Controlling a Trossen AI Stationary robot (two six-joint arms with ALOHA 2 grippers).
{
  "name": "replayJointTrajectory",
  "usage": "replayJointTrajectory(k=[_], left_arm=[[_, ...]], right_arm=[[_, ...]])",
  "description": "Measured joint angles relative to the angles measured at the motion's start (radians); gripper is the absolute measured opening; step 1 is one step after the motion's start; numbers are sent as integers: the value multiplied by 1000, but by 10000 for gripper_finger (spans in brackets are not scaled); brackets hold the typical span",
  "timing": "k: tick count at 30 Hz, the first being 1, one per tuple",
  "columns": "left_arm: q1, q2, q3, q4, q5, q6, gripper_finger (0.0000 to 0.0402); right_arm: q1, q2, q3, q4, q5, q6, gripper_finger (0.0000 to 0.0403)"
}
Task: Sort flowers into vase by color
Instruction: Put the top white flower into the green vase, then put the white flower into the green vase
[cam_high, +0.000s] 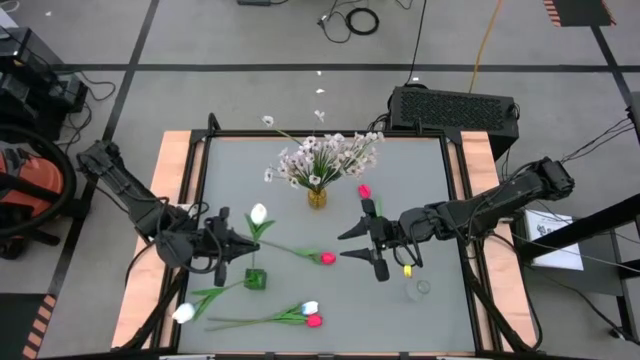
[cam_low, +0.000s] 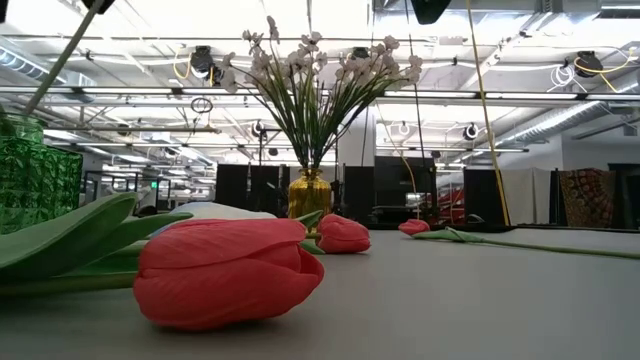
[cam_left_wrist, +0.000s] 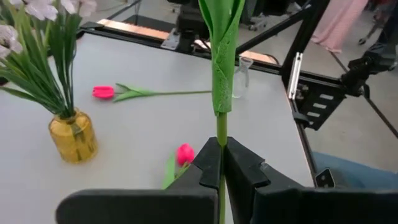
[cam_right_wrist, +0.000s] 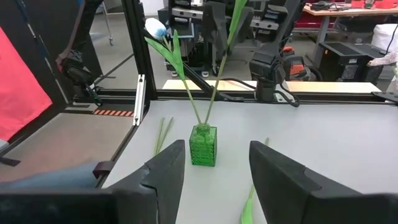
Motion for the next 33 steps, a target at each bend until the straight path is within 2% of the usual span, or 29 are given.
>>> replayJointTrajectory(k=[5, 18, 24, 29, 33], left_arm=[[-7, 8, 0, -1, -31, -2, 11], [-10, 76, 0, -44, -21, -27, 17], [-10, 92, 0, -69, 26, -60, 84], [-12, 88, 0, -172, 51, -127, 148], [-25, 63, 0, -194, 61, -132, 173]], right_arm=[[0, 0, 0, 0, 0, 5, 171], [0, 0, 0, 0, 0, 2, 171], [0, 0, 0, 0, 0, 6, 171], [0, 0, 0, -3, 0, 18, 171], [1, 0, 1, -37, -3, 19, 171]])
